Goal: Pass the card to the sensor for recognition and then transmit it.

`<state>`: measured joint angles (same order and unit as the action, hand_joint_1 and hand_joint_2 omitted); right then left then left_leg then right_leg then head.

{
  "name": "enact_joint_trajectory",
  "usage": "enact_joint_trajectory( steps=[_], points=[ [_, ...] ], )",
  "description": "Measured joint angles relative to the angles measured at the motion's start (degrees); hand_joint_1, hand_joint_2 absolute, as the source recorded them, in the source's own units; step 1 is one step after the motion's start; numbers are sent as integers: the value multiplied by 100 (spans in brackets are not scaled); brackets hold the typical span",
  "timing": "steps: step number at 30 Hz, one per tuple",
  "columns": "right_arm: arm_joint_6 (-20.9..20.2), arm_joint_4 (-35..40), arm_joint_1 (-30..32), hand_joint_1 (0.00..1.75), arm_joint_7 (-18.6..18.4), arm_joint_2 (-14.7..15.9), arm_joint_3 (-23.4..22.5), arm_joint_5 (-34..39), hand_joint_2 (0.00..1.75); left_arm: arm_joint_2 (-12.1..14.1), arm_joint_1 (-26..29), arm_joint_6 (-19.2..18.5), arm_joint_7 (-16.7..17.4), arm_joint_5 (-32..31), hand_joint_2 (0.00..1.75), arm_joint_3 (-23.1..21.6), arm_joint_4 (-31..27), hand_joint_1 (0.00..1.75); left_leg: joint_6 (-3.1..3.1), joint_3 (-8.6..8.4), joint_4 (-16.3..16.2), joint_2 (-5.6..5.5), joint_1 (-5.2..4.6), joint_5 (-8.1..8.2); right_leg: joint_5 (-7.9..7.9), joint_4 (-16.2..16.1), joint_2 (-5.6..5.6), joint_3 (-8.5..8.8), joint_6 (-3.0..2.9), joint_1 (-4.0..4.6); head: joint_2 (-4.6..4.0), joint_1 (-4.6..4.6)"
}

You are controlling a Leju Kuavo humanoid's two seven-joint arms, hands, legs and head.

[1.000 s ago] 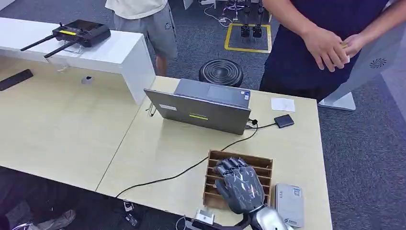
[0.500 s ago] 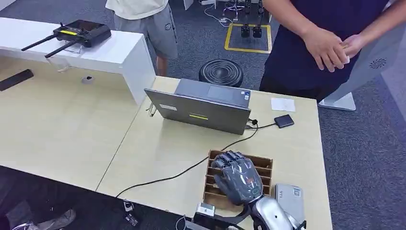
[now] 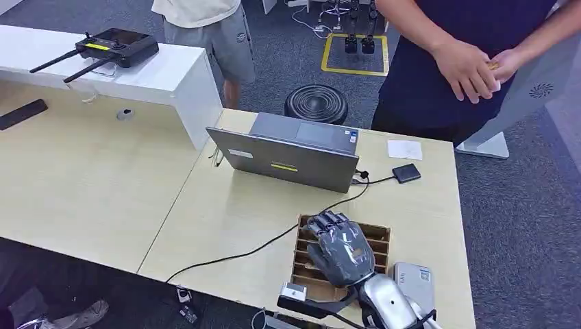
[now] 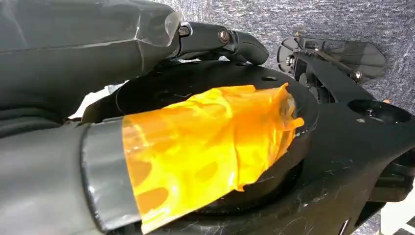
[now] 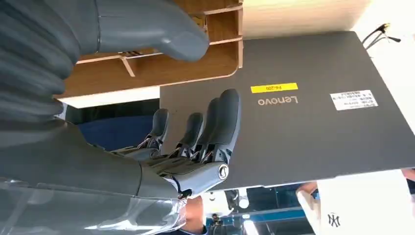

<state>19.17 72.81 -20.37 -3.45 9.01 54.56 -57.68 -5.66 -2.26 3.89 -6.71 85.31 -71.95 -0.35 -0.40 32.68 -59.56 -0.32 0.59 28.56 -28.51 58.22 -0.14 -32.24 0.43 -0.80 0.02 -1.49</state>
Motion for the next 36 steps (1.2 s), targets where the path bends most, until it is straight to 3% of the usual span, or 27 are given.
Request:
enact_joint_trajectory(
  steps=[6,12,15,28,36],
  points=[
    [-50,-68,-20,91,0,-7,7,9,175,0,0,9,0,0,0,0,0,0,0,0,0,0,0,0,0,0,0,0,0,0,0,0],
    [-127,-114,-38,82,0,-9,9,17,175,0,0,9,0,0,0,0,0,0,0,0,0,0,0,0,0,0,0,0,0,0,0,0],
    [-144,-144,-45,91,0,-26,9,20,175,0,0,9,0,0,0,0,0,0,0,0,0,0,0,0,0,0,0,0,0,0,0,0],
    [-264,-271,-89,84,0,-52,13,55,175,0,0,17,0,0,0,0,0,0,0,0,0,0,0,0,0,0,0,0,0,0,0,0],
    [-332,-324,-106,89,0,-52,13,68,175,0,-1,26,0,0,0,0,0,0,0,0,0,0,0,0,0,0,0,0,0,0,0,0]
  ],
)
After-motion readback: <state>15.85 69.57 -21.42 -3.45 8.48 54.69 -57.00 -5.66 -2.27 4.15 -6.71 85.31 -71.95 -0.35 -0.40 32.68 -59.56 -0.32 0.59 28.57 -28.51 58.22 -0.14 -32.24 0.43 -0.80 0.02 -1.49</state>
